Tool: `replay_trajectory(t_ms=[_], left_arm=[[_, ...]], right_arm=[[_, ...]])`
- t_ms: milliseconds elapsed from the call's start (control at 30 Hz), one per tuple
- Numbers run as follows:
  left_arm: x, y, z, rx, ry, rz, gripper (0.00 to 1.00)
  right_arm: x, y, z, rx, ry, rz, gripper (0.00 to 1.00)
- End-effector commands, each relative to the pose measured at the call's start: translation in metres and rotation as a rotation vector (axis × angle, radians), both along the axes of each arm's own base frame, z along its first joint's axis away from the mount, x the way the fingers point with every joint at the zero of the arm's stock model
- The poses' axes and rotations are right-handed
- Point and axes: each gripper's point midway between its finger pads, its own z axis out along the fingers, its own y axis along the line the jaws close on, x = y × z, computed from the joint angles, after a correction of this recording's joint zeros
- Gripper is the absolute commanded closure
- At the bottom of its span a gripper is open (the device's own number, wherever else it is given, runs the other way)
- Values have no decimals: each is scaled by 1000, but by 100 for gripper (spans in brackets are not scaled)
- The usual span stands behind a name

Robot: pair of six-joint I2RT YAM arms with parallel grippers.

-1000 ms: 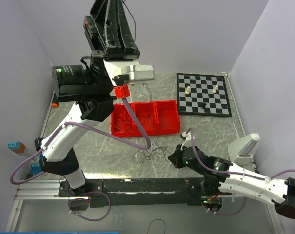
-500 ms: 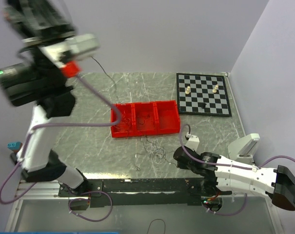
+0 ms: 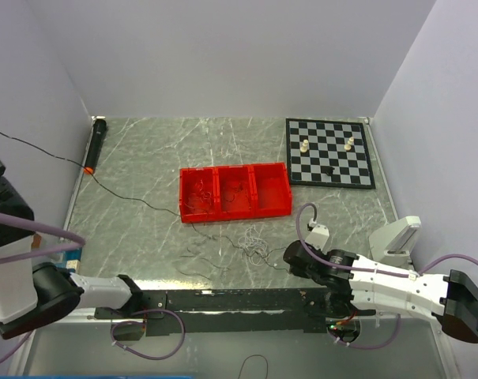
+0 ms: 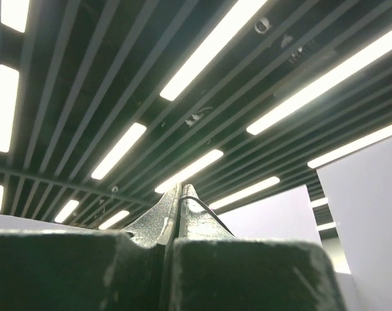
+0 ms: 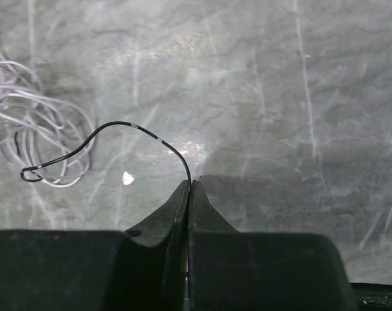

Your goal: Untangle the cables

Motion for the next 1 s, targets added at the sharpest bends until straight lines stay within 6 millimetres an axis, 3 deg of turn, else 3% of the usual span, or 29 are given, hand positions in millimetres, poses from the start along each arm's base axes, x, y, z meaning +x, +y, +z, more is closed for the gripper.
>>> replay_trajectory(t_ms=[0,33,167,333,433,533,567,633,733,833,967], left_arm=[[-12,33,-11,-35,95,87,98],[-8,36,-15,-23,130,113,98],[-9,82,-36,-76,232,138,98],[-3,95,-52,-60,286,137,98],[-8,107,-47,-82,263,165,98],[-21,140,-34,-164,201,212,98],[-16,142,-32,-167,213,215,98],[-2,130,-34,-133,248,193,99],[24,78,-46,7,303,95,98],[46,21,-59,120,357,-39,99],[60,-45,-61,232,372,-163,98]], right_arm=[[-2,-3,-3,14,10,-41,100],[-2,-4,-5,9,15,-48,100],[-6,-6,-7,5,34,-55,100],[-11,-8,-11,7,62,-65,100],[-14,-10,-13,15,71,-75,100],[-14,-8,-14,30,69,-75,100],[-13,-10,-12,26,64,-80,100],[-8,-8,-5,27,35,-77,100],[10,2,25,52,-92,-2,100],[29,26,75,127,-260,117,86],[41,54,133,212,-435,265,68]])
